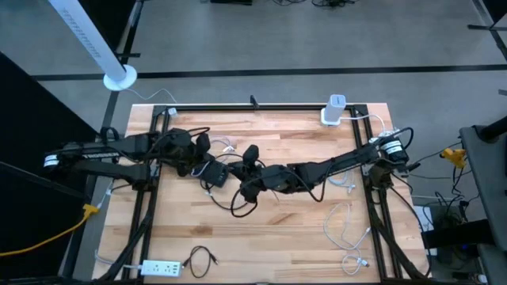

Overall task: Insert USB
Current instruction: Insert the top left white charger cable into the black outlet extension

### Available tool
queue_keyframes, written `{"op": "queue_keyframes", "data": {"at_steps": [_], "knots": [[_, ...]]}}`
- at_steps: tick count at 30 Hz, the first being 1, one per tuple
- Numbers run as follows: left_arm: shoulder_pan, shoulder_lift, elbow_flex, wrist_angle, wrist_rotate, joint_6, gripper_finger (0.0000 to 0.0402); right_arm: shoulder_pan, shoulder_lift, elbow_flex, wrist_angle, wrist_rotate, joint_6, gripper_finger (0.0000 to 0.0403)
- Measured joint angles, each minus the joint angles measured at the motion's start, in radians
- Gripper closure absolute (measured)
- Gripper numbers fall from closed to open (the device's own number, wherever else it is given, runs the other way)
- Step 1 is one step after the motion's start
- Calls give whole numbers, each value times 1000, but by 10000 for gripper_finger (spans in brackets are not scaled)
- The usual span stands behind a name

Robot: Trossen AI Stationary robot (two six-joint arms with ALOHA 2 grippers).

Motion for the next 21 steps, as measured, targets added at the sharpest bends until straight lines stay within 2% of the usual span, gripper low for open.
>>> {"op": "queue_keyframes", "data": {"at_steps": [5, 11, 21], "knots": [[0, 7, 0, 43, -42, 10, 401, -20, 0, 0, -51, -78, 85, 278], [1, 0, 1, 111, -92, 11, 401, -21, 0, -1, -80, -88, 79, 250], [1, 0, 1, 194, -107, 23, 401, -43, 0, -1, -57, -149, -80, 254]]}}
